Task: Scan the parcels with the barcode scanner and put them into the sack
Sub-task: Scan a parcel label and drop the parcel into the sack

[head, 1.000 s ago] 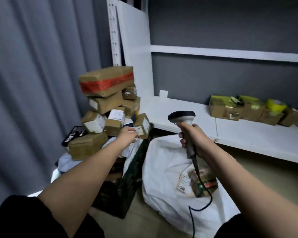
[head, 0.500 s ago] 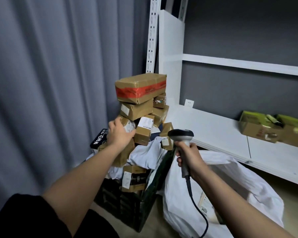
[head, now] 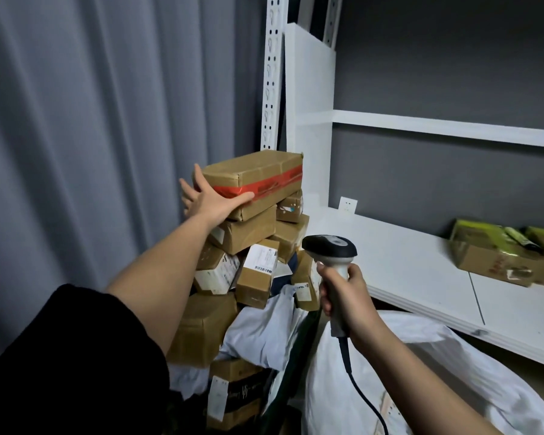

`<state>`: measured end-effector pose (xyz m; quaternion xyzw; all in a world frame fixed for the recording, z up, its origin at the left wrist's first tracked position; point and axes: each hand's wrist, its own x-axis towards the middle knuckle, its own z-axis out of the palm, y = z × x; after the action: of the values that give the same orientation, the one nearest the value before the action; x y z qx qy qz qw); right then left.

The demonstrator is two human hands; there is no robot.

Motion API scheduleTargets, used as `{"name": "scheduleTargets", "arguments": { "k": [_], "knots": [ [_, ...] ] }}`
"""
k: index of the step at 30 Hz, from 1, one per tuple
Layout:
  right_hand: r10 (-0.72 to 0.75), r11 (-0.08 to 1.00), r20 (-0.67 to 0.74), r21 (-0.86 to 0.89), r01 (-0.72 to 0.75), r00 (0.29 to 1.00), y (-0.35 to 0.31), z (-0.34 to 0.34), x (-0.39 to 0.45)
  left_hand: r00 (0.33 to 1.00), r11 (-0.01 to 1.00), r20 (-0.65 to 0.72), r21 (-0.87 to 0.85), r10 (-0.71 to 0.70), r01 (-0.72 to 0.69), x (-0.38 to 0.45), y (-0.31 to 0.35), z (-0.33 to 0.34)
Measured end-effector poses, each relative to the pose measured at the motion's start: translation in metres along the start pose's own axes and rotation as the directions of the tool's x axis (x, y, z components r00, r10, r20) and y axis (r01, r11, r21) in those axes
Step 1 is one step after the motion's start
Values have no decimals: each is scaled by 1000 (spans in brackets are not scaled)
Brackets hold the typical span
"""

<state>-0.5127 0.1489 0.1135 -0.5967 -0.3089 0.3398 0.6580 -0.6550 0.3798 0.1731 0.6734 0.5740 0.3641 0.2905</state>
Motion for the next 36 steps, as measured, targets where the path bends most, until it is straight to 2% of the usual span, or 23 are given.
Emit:
{"name": "scheduleTargets", "arguments": {
  "k": [9,14,18,21,23,25,27,31,36],
  "knots": [
    [-25,998,2,-61,25,1000,17,-14,11,986,958,-27,-234,165,-166,27,-13,11],
    [-36,998,-35,-50,34,999,13,-20,4,978,924,-136,-327,160,-197,5,1,-1],
    [-81,996,-77,-48,77,994,-1,-32,-14,982,869,-162,-466,99,-165,-28,14,-24],
    [-116,993,-125,-6,116,985,-14,-47,-31,1000,757,-23,-653,14,-25,-65,24,-38],
    [-154,986,-169,37,162,974,-23,-60,-43,987,653,162,-745,-24,138,-97,28,-42],
    [-185,972,-224,105,212,957,-34,-74,-55,927,557,372,-759,-56,338,-128,31,-42],
    [-204,955,-270,155,251,941,-43,-88,-64,862,504,500,-726,-82,469,-152,32,-39],
    [-226,945,-323,158,288,919,-55,-120,-79,711,428,696,-615,-101,662,-191,28,-24],
    [-193,935,-369,212,284,909,-46,-145,-85,542,344,835,-483,-94,805,-235,12,11]
  ]
}}
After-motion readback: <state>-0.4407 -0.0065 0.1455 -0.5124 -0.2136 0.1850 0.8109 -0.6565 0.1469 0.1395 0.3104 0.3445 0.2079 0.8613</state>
